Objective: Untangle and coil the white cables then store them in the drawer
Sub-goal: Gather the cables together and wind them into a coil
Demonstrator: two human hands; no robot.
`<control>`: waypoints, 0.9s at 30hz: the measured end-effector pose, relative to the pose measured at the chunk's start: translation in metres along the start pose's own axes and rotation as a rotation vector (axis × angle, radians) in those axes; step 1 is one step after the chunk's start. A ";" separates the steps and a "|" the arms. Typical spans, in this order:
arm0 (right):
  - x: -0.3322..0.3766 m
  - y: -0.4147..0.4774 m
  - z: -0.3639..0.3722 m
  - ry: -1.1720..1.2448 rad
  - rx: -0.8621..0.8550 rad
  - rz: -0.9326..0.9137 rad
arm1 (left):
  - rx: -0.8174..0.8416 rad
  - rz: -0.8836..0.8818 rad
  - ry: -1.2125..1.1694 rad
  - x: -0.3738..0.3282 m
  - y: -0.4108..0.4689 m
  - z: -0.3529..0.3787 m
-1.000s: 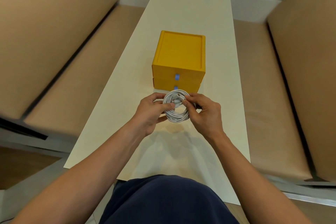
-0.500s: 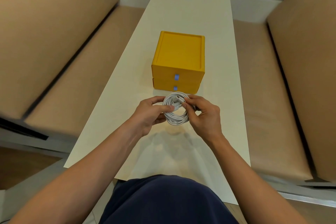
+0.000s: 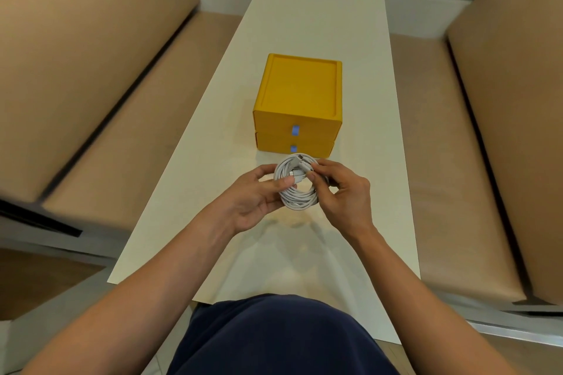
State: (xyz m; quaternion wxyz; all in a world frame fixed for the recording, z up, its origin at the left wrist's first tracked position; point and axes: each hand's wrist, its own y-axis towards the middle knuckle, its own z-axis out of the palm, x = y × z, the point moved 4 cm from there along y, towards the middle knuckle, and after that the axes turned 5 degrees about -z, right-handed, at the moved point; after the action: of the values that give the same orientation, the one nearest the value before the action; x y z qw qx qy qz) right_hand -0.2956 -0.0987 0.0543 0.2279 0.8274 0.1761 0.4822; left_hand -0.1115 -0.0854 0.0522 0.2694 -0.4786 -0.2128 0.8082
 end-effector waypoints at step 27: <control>-0.005 0.001 -0.006 0.492 0.288 0.739 | 0.046 1.250 1.689 -0.021 -0.021 -0.011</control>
State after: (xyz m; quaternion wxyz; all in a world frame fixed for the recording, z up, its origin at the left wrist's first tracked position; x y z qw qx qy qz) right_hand -0.3029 -0.1004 0.0540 -0.1250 0.7189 -0.0164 0.6836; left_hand -0.0883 -0.0818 0.0741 -0.1259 -0.9062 0.3443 0.2109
